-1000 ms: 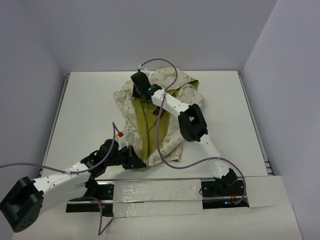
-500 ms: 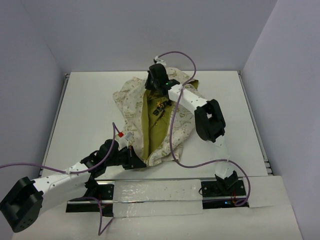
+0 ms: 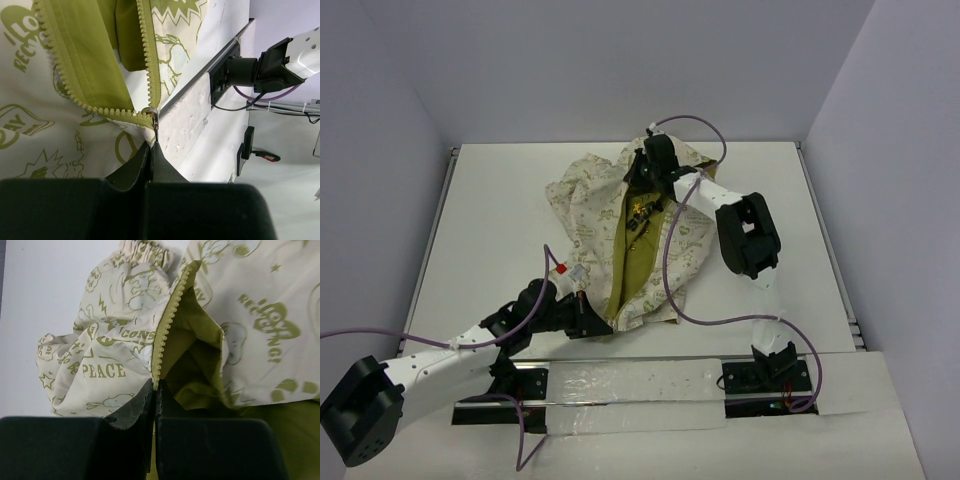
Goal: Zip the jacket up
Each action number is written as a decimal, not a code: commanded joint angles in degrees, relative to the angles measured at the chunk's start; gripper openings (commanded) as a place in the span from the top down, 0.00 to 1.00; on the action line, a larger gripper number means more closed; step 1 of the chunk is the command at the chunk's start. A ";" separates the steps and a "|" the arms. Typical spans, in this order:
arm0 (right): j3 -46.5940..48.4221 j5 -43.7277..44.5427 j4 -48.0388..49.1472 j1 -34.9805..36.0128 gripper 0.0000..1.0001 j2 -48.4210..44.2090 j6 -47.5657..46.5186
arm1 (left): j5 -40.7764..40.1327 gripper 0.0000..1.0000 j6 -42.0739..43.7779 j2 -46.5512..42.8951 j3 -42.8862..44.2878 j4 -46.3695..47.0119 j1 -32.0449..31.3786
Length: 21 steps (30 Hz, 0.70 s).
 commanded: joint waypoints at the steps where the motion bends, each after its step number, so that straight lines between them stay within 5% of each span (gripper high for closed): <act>1: 1.23 -3.71 5.79 -1.88 1.00 -2.34 -0.14 | -0.19 1.00 0.40 -0.80 0.14 0.19 -0.53; 9: 0.92 -1.52 1.51 -2.14 1.00 -4.17 -2.63 | -0.46 1.00 0.22 -2.00 0.11 -0.54 -0.70; 10: 0.05 -0.91 1.00 -2.23 0.85 -4.95 -2.97 | -0.46 1.00 0.05 -2.17 -0.06 -0.37 -0.62; 14: -2.45 -0.81 -0.24 -2.07 0.55 -7.72 -4.45 | -0.20 1.00 0.38 -1.83 0.26 -0.27 -0.78; 21: -10.51 0.32 -3.50 -0.40 0.47 -15.51 -7.92 | -0.37 1.00 0.92 -1.74 0.64 -0.69 -1.02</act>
